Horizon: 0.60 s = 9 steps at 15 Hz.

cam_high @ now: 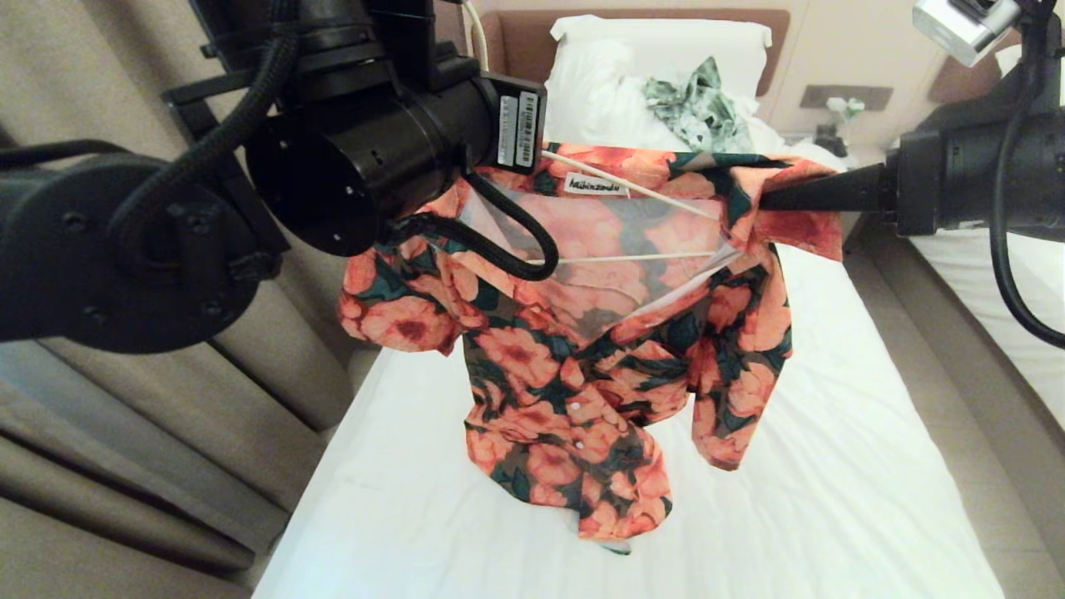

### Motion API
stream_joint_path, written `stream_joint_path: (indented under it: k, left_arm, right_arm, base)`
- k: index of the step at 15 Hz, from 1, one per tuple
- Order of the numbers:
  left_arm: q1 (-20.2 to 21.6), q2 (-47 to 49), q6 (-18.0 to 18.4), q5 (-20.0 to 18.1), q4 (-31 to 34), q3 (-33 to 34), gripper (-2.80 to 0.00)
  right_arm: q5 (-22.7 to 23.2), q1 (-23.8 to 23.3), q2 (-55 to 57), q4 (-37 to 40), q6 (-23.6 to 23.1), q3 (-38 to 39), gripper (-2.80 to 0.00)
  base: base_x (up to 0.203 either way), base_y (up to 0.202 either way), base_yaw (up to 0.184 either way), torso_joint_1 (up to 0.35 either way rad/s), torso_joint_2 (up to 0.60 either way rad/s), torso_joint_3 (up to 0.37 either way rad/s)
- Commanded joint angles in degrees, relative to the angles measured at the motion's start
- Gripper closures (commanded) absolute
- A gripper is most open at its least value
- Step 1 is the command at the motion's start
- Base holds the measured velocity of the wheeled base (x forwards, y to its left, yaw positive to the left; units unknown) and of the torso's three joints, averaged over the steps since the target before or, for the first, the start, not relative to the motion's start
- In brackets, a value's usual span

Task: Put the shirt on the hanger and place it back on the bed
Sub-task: Take the clothes hanger out of the clothes

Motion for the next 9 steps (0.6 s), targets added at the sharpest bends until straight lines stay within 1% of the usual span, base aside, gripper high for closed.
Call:
stream_joint_path:
  k: [1,4,6,9]
  left_arm:
    - [-0.1,-1.6,0.0,0.2,-0.2,1.3,0.0]
    - [0.4,-2.9,-0.1,0.2,-0.3,3.0,0.0]
    - [1.4,-3.5,-1.3,0.1,-0.1,3.4,0.0]
    - [1.3,-4.2,-1.3,0.1,-0.1,3.6,0.0]
  right_arm:
    - [0.2,-2.4,-0.7,0.1,-0.1,0.2,0.0]
    - [0.3,-5.1,-0.8,0.2,-0.1,0.2,0.0]
    - [0.5,-7.1,-0.8,0.2,-0.1,0.2,0.0]
    - [0.5,-8.3,-0.4,0.3,-0.1,0.2,0.0]
  base:
    - [0.0,0.0,0.0,0.0,0.0,0.0]
    - [0.0,0.0,0.0,0.0,0.0,0.0]
    - [0.0,0.0,0.0,0.0,0.0,0.0]
    - [0.0,0.0,0.0,0.0,0.0,0.0]
